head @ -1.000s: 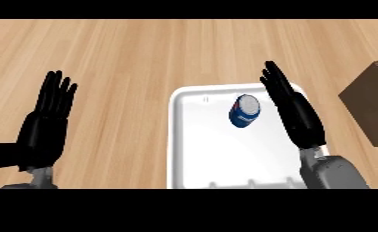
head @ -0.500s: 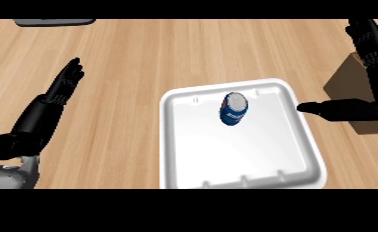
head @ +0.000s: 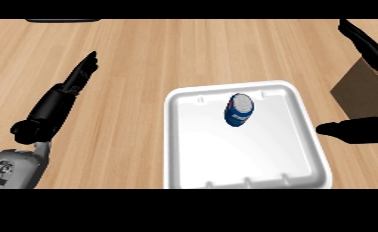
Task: Pick the can from the tray and place it in the cardboard box
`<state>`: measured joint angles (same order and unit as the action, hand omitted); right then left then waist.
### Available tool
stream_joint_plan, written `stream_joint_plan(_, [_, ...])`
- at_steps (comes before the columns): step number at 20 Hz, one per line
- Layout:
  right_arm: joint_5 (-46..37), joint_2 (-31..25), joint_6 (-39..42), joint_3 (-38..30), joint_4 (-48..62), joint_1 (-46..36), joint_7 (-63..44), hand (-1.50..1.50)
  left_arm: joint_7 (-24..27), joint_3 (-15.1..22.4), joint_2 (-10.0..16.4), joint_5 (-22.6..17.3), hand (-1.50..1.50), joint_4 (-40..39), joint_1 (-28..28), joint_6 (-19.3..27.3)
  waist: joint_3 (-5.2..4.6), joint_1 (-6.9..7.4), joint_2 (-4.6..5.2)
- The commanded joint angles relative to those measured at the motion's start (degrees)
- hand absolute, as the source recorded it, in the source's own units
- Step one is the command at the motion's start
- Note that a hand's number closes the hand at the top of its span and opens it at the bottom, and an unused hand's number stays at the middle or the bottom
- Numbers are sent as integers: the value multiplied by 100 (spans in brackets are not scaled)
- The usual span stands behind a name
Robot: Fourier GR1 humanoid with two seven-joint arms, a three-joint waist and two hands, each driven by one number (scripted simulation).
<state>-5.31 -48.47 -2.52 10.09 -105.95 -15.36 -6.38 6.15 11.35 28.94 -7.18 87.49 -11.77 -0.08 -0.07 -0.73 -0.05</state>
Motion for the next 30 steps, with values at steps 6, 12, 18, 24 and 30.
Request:
stream_joint_plan(6, [-446,-669,1828,1133,-760,-972,-2137,-150,-99,52,-191,71,0,-110,-243,-108,-14,152,1])
stream_joint_plan(12, [-731,409,2634,2182,-664,-2165,-3913,-150,-67,182,-446,359,0,-291,-370,-5,-11,211,20])
stream_joint_plan(18, [-425,1403,3381,2514,-600,-2688,-5462,-150,280,-21,-493,483,0,-450,-191,-23,-5,121,1])
stream_joint_plan(24, [-874,1866,3229,2659,-192,-2295,-5367,-150,-92,-60,-593,522,0,-86,-152,-110,5,92,-3])
stream_joint_plan(30, [-1301,2218,3405,2857,183,-2538,-5739,-150,94,-183,-501,532,0,4,178,-292,2,113,-8])
